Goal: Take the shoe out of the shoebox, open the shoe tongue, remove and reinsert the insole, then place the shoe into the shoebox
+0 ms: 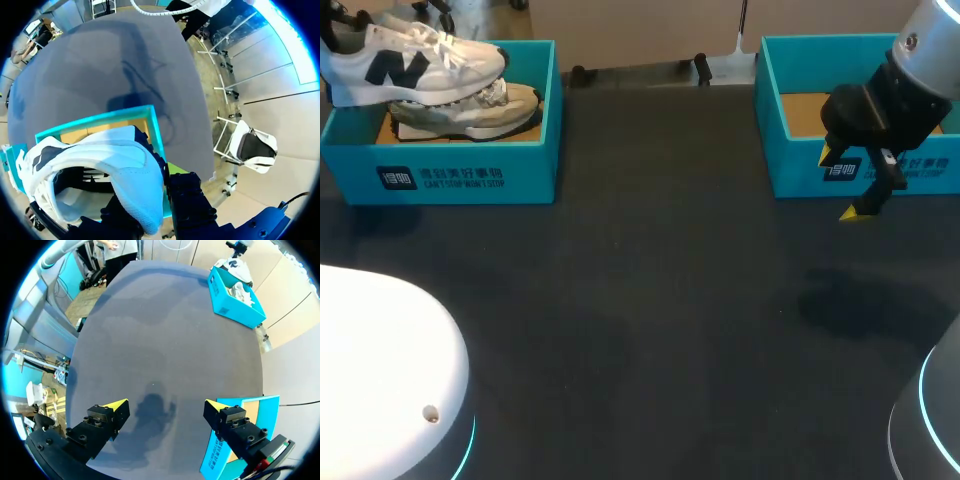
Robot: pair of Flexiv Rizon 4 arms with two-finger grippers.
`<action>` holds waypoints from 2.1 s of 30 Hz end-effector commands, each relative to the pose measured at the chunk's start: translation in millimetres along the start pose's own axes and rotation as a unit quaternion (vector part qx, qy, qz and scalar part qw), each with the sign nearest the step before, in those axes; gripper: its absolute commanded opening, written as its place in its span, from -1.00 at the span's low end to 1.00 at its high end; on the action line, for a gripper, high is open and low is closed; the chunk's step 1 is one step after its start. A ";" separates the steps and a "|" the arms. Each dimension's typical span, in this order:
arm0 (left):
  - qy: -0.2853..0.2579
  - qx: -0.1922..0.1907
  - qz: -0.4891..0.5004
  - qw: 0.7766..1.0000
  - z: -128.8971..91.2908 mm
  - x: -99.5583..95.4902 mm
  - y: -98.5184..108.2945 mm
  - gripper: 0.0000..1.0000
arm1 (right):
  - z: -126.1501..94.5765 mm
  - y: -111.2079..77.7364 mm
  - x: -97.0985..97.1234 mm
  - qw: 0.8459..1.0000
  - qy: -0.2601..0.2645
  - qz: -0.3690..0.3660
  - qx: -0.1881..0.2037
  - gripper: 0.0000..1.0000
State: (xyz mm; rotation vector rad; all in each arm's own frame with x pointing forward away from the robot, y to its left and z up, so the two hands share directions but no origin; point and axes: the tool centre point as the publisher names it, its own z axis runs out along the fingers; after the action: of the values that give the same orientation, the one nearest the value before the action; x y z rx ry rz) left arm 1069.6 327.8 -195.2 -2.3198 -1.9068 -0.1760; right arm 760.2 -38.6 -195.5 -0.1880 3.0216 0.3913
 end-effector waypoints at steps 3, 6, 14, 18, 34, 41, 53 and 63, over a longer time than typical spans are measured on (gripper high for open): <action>-0.003 0.006 0.003 1.000 -19.8 8.3 -7.2 -1.00 | 1.5 0.9 -1.0 1.000 0.001 0.000 0.002 1.00; -0.003 0.006 0.003 1.000 -19.8 8.3 -7.2 -1.00 | 1.5 0.9 -1.0 1.000 0.001 0.000 0.002 1.00; -0.003 0.006 0.003 1.000 -19.8 8.3 -7.2 -1.00 | 1.5 0.9 -1.0 1.000 0.001 0.000 0.002 1.00; -0.003 0.006 0.003 1.000 -19.8 8.3 -7.2 -1.00 | 1.5 0.9 -1.0 1.000 0.001 0.000 0.002 1.00; 0.002 -0.022 -0.006 1.000 -55.7 -34.0 -42.2 -1.00 | 1.5 0.9 -1.0 1.000 0.001 0.000 0.002 1.00; 0.020 -0.027 -0.019 0.999 -64.9 -69.7 -61.9 -1.00 | 1.5 0.9 -1.0 1.000 0.001 0.000 0.002 1.00; 0.021 -0.028 -0.023 0.999 -80.0 -133.1 -98.1 -1.00 | 1.5 0.9 -1.0 1.000 0.001 0.000 0.002 1.00; 0.026 -0.021 -0.035 0.999 -90.7 -186.9 -129.4 -1.00 | 1.5 0.9 -1.0 1.000 0.001 0.000 0.002 1.00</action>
State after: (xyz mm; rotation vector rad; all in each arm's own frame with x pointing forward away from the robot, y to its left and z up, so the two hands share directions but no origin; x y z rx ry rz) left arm 917.2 165.4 -136.9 -2.2479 -1.9738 -0.2202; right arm 760.2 -38.7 -195.5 -0.1878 3.0216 0.3914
